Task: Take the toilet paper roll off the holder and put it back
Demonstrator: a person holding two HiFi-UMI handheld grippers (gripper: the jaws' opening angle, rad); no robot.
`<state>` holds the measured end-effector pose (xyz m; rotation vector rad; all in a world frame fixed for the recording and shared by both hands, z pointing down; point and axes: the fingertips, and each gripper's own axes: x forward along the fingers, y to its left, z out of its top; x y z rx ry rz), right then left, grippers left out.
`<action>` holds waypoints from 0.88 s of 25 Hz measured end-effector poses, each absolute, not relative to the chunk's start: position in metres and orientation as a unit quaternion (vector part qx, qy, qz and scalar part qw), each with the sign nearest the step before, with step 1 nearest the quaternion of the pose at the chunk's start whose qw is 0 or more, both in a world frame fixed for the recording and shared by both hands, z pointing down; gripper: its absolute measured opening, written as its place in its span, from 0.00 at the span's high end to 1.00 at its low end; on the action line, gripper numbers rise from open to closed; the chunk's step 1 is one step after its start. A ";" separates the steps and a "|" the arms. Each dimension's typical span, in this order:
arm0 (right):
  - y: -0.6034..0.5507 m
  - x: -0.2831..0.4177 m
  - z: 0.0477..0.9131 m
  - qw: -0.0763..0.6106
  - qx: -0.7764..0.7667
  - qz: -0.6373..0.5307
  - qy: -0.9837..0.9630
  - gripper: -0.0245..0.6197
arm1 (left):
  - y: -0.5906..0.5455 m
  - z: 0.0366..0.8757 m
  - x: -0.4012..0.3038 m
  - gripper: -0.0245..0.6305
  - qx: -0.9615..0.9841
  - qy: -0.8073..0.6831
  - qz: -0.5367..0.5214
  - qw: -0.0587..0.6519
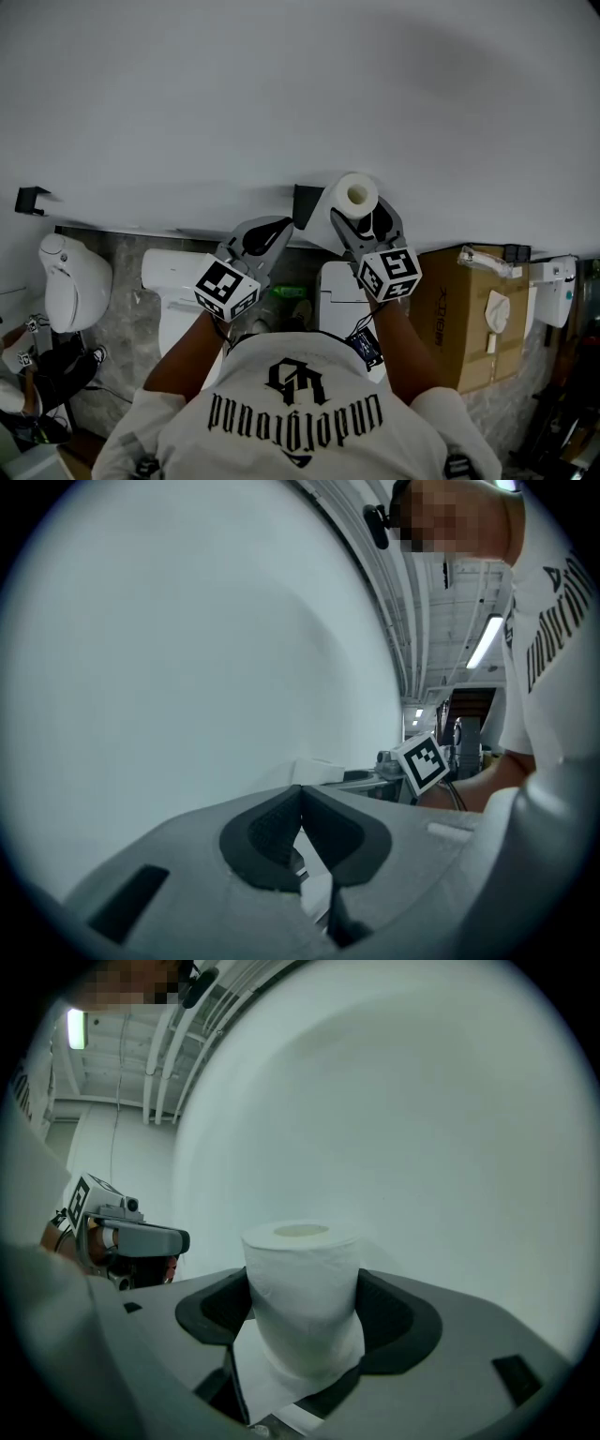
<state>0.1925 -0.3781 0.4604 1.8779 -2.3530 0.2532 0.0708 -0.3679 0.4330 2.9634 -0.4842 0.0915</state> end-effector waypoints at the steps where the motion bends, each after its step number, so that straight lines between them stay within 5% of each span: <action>1: -0.379 0.193 0.462 0.061 0.619 0.085 -0.778 0.47 | -0.369 0.434 0.072 0.94 0.984 -0.162 0.031 0.070; 22: -0.383 0.190 0.466 0.060 0.621 0.072 -0.778 0.46 | -0.368 0.441 0.066 0.94 0.982 -0.168 0.033 0.079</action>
